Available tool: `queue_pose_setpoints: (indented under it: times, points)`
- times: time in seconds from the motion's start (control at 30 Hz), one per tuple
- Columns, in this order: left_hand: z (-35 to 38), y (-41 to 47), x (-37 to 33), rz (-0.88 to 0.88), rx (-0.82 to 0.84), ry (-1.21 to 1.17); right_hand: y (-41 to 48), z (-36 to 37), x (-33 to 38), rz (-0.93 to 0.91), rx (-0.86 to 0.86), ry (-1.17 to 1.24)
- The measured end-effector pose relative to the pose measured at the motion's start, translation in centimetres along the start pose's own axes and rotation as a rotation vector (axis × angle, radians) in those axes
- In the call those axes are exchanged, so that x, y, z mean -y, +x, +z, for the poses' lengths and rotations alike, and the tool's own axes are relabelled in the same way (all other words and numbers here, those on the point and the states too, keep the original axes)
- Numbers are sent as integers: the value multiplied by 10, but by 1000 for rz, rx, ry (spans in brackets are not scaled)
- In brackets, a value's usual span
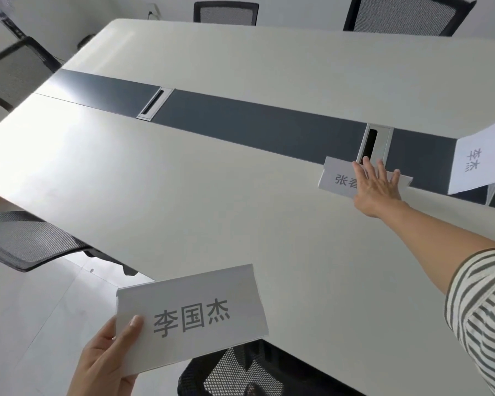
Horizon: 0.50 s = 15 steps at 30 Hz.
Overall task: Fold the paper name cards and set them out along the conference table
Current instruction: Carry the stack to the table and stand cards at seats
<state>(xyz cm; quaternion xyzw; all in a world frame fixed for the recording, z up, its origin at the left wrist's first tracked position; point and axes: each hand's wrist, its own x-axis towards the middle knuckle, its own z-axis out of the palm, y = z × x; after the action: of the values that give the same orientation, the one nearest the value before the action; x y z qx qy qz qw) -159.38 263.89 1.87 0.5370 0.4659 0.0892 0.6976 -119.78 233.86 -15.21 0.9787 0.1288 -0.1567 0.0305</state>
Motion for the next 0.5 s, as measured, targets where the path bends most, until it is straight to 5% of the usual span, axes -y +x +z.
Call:
queue_pose_setpoints:
  times: [0.1,0.2,0.27,0.5]
  points:
    - [-10,-5,0,24,11,-28,-10,-16,17,-36,-103,65]
    - [-26,-11,1,34,20,-77,-43,-40,67,-266,-391,294]
    - [-40,-16,1,51,27,-115,-80,-58,112,-406,-434,523]
    - [-112,-46,0,150,-11,-265,-234,-72,253,-624,41,1171]
